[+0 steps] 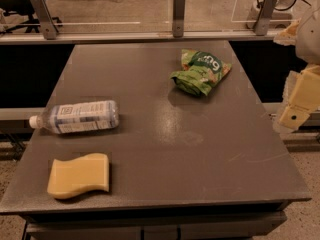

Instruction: Move green rice chip bag near blue plastic bottle

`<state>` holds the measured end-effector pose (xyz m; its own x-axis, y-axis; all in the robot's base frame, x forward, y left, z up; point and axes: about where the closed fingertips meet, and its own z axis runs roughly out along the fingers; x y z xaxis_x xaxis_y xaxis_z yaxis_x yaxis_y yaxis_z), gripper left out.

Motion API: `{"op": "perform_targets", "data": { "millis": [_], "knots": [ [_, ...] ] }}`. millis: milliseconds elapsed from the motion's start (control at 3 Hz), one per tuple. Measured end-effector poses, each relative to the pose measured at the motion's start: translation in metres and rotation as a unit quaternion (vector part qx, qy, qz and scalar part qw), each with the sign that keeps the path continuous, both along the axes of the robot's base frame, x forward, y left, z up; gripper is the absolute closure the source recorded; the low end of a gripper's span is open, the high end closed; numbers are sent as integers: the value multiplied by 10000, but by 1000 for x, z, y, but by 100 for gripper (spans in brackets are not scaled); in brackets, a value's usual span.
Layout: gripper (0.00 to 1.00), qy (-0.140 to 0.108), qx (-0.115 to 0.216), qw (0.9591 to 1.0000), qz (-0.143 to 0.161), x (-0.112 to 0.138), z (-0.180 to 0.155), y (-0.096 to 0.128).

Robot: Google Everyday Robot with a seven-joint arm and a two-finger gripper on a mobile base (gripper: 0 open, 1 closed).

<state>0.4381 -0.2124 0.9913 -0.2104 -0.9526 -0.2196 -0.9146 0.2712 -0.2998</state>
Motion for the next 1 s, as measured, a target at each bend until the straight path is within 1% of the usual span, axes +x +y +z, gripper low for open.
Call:
{"op": "perform_targets", "data": {
  "millis": [333,667,1000],
  "knots": [
    [0,-1,0,10000,0,0,0,0],
    [0,-125,-64,9999,16,3,3,2],
    [0,-247,-57,9989,385,27,1,6]
  ]
}}
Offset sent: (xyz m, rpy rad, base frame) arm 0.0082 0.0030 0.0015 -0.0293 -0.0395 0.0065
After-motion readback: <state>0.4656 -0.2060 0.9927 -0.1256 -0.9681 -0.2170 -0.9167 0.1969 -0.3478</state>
